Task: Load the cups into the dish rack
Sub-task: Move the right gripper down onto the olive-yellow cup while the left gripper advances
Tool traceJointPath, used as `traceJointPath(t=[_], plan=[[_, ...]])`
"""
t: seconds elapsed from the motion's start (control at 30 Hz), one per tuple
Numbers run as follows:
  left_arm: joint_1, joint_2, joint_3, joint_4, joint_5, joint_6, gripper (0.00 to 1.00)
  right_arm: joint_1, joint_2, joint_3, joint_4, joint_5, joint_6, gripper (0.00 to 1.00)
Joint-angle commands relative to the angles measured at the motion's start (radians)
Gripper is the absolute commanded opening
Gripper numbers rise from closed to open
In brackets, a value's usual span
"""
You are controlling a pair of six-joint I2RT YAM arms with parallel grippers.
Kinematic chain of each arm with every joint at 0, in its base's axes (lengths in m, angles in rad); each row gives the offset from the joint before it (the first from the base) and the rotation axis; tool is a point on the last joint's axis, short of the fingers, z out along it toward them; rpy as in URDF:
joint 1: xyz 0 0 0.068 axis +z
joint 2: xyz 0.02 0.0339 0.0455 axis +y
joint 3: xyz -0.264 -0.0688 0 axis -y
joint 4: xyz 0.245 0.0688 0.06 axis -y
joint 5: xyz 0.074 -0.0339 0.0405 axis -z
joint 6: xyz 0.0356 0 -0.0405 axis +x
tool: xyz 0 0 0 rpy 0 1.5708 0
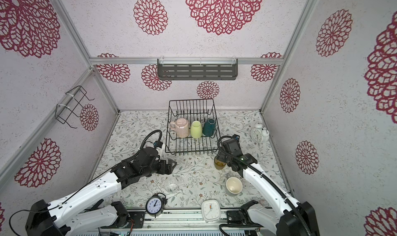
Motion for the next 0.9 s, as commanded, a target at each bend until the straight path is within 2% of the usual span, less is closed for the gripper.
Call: traceJointPath(t=[0.0,0.17,0.37,0.53,0.6,0.77,0.87], plan=[[-0.033,0.015,0.034,-0.034,-0.038,-0.02,0.94,-0.008,-0.004,-0.002,-0.068,-0.031,0.028,0.7],[-0.043,0.02,0.044,-0.035,-0.057,-0.034,0.94,-0.017,0.063,0.005,-0.068,-0.085,-0.009,0.64],[-0.047,0.002,0.04,-0.061,-0.078,-0.052,0.94,-0.016,0.092,0.001,-0.071,-0.038,-0.034,0.61],[-0.048,-0.003,0.041,-0.059,-0.083,-0.061,0.94,-0.016,0.129,-0.013,-0.061,-0.045,-0.056,0.53],[-0.048,-0.001,0.039,-0.055,-0.085,-0.066,0.94,-0.017,0.142,-0.01,-0.043,-0.069,-0.092,0.46],[-0.048,0.003,0.045,-0.052,-0.087,-0.08,0.94,-0.014,0.155,0.007,-0.024,-0.134,-0.166,0.21],[-0.048,0.003,0.047,-0.052,-0.088,-0.087,0.94,0.001,0.155,0.013,-0.029,-0.192,-0.181,0.13]])
